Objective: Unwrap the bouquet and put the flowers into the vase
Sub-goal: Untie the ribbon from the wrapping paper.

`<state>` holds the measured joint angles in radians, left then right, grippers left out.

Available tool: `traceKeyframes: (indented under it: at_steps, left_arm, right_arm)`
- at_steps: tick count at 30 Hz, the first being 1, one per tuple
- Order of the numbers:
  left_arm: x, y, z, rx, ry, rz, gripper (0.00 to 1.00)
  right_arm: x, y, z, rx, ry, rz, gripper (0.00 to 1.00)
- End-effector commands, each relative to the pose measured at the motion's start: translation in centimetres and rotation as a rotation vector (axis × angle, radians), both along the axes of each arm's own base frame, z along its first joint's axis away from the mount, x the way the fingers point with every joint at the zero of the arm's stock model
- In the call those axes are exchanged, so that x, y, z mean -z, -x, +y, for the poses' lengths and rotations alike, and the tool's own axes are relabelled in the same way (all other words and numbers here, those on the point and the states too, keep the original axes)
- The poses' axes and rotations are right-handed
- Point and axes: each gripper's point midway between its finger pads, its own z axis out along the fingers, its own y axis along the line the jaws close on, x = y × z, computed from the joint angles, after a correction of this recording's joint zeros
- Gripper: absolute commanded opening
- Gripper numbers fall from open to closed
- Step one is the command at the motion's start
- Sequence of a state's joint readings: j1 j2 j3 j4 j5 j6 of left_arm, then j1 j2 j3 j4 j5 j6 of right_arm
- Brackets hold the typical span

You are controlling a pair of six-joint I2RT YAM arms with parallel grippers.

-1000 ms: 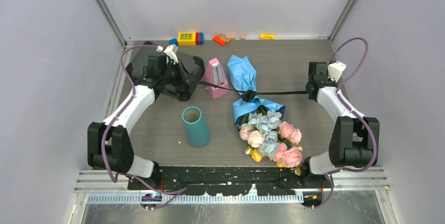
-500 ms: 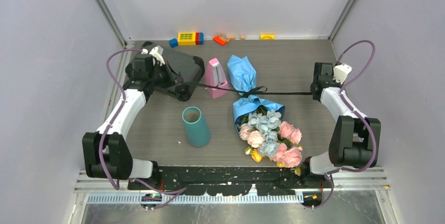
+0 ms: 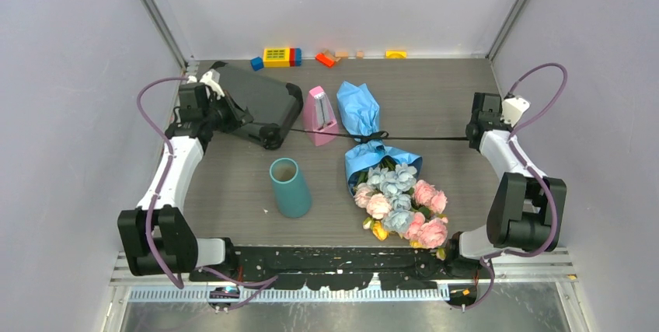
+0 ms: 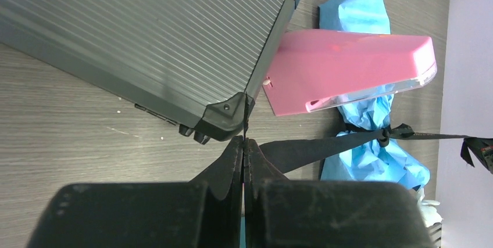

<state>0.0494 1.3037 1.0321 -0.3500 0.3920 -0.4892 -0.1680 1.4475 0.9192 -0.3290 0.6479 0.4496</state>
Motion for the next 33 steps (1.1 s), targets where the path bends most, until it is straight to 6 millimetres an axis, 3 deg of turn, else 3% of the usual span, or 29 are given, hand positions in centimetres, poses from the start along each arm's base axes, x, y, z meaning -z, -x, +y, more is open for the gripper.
traceKeyframes:
  at_steps: [1,21,33]
  left_arm:
    - [-1.2,0.8,0.5,0.003,-0.003,-0.029,0.00]
    - [-1.5,3.0,5.9,-0.115,-0.202,0.011,0.00]
    - [-1.5,3.6,8.2,-0.196,-0.288,0.041,0.00]
  right_arm:
    - [-2.5,-0.6,-0.8,0.043,0.013,-0.112,0.00]
    - [-3.4,0.3,-2.1,0.094,0.025,-0.142,0.00]
    - [-4.3,2.3,-4.2,0.190,0.069,-0.161,0.00]
